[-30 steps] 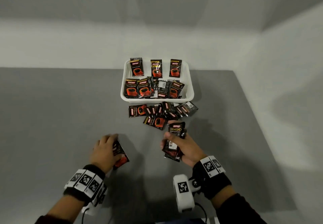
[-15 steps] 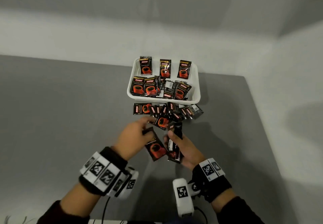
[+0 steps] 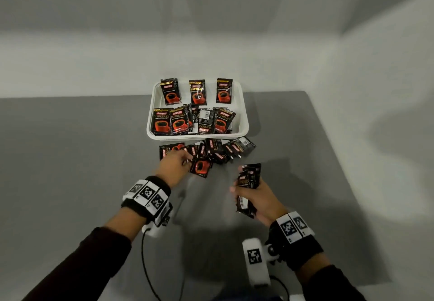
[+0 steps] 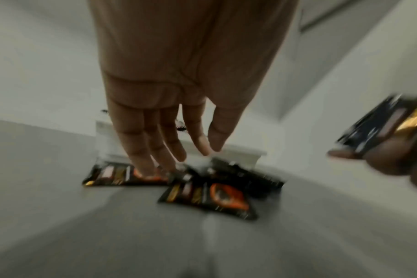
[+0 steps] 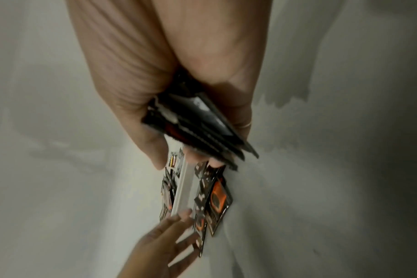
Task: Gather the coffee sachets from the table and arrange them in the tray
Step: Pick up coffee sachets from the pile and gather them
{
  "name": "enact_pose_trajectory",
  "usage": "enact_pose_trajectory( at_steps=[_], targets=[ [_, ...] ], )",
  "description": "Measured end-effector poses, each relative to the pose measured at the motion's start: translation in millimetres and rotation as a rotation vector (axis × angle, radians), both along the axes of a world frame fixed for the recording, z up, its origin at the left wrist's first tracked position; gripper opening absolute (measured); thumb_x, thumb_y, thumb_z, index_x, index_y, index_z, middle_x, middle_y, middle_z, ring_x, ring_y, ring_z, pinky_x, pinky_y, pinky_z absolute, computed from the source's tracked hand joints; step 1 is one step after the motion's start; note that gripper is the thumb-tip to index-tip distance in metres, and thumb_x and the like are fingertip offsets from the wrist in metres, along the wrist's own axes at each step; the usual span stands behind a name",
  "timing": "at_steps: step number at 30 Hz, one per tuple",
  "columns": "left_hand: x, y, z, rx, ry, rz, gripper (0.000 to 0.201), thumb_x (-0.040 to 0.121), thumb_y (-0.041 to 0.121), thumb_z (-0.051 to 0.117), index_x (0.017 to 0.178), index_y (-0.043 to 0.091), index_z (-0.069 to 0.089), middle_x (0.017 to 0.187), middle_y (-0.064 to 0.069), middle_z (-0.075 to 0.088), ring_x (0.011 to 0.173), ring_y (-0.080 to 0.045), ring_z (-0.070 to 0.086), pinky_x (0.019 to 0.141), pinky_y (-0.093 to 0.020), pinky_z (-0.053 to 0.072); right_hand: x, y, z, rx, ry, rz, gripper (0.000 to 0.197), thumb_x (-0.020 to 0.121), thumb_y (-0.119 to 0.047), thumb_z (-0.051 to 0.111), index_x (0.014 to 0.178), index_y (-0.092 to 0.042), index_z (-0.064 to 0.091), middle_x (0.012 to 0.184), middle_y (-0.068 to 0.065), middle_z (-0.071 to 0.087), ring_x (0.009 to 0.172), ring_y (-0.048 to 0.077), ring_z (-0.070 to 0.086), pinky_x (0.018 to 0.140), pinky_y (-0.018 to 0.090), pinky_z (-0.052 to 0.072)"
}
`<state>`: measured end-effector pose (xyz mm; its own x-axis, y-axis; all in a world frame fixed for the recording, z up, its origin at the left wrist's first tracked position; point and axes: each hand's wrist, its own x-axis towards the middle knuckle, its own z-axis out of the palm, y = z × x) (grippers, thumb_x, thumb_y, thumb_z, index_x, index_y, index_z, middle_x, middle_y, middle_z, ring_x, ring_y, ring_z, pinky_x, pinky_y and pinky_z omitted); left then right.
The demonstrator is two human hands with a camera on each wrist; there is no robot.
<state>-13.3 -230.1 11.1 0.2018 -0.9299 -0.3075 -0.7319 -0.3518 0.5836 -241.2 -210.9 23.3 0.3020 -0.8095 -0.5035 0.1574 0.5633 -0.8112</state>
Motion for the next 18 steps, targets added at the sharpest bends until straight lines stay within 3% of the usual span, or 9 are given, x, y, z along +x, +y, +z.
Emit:
enact_pose_trajectory(
  at_steps=[4, 6, 8, 11, 13, 15, 18],
  targets=[
    [-2.8, -11.2, -23.7, 0.114, -0.179, 0.188, 0.074, 0.074, 0.058, 0.064, 0.124, 0.01, 0.04, 0.125, -0.016, 0.046, 0.112, -0.033, 0.051, 0.095, -0.044, 0.045, -14.5, -2.7, -4.8, -0.008, 0.03, -0.061, 0.044, 0.08, 0.005, 0.064, 0.118, -0.01, 0.049, 0.067, 0.004, 0.055, 0.055, 0.019, 0.05, 0.052, 0.028, 0.046],
    [-12.2, -12.8, -30.4, 0.084, -0.255, 0.214, 0.089, 0.067, 0.063, 0.068, 0.128, 0.01, 0.032, 0.126, -0.018, 0.047, 0.113, -0.036, 0.05, 0.094, -0.046, 0.044, -19.6, -4.2, -6.7, -0.002, 0.029, -0.087, 0.043, 0.082, 0.003, 0.063, 0.12, -0.009, 0.048, 0.065, 0.006, 0.053, 0.057, 0.02, 0.049, 0.054, 0.029, 0.044],
    [-18.0, -12.9, -35.6, 0.049, -0.23, 0.209, 0.094, 0.065, 0.052, 0.075, 0.134, 0.012, 0.025, 0.126, -0.018, 0.049, 0.113, -0.037, 0.051, 0.094, -0.047, 0.044, -23.9, -4.8, -7.3, -0.004, 0.029, -0.1, 0.041, 0.083, 0.002, 0.063, 0.119, -0.009, 0.048, 0.064, 0.007, 0.052, 0.057, 0.02, 0.048, 0.056, 0.03, 0.042],
    [-16.0, -11.8, -39.5, 0.061, -0.037, 0.175, 0.103, 0.064, 0.029, 0.083, 0.14, 0.014, 0.015, 0.129, -0.02, 0.052, 0.116, -0.038, 0.052, 0.099, -0.048, 0.043, -27.8, -4.9, -7.7, -0.005, 0.032, -0.116, 0.034, 0.083, 0.0, 0.064, 0.112, -0.008, 0.049, 0.064, 0.007, 0.051, 0.057, 0.019, 0.047, 0.056, 0.03, 0.041],
    [-11.5, -6.9, -38.2, 0.103, 0.006, 0.155, 0.103, 0.063, 0.021, 0.084, 0.141, 0.013, 0.016, 0.131, -0.018, 0.052, 0.118, -0.037, 0.052, 0.101, -0.048, 0.042, -27.4, -5.4, -8.3, 0.0, 0.025, -0.122, 0.03, 0.082, 0.0, 0.064, 0.106, -0.009, 0.048, 0.064, 0.006, 0.052, 0.058, 0.019, 0.047, 0.057, 0.031, 0.039],
    [-7.9, 2.2, -35.3, 0.107, 0.004, 0.153, 0.09, 0.068, 0.016, 0.08, 0.139, 0.014, 0.023, 0.13, -0.015, 0.055, 0.116, -0.034, 0.053, 0.099, -0.046, 0.044, -25.8, -6.2, -10.3, 0.005, 0.022, -0.129, 0.03, 0.082, 0.001, 0.064, 0.105, -0.009, 0.048, 0.065, 0.005, 0.052, 0.059, 0.019, 0.047, 0.058, 0.031, 0.039],
    [-2.9, 19.4, -25.9, 0.06, 0.011, 0.132, 0.065, 0.084, 0.011, 0.064, 0.138, 0.016, 0.028, 0.119, -0.017, 0.06, 0.102, -0.032, 0.06, 0.084, -0.036, 0.048, -19.8, -5.1, -14.5, -0.016, 0.039, -0.121, 0.034, 0.08, 0.005, 0.063, 0.107, -0.007, 0.047, 0.071, 0.004, 0.058, 0.06, 0.017, 0.05, 0.059, 0.03, 0.042]
  ],
)
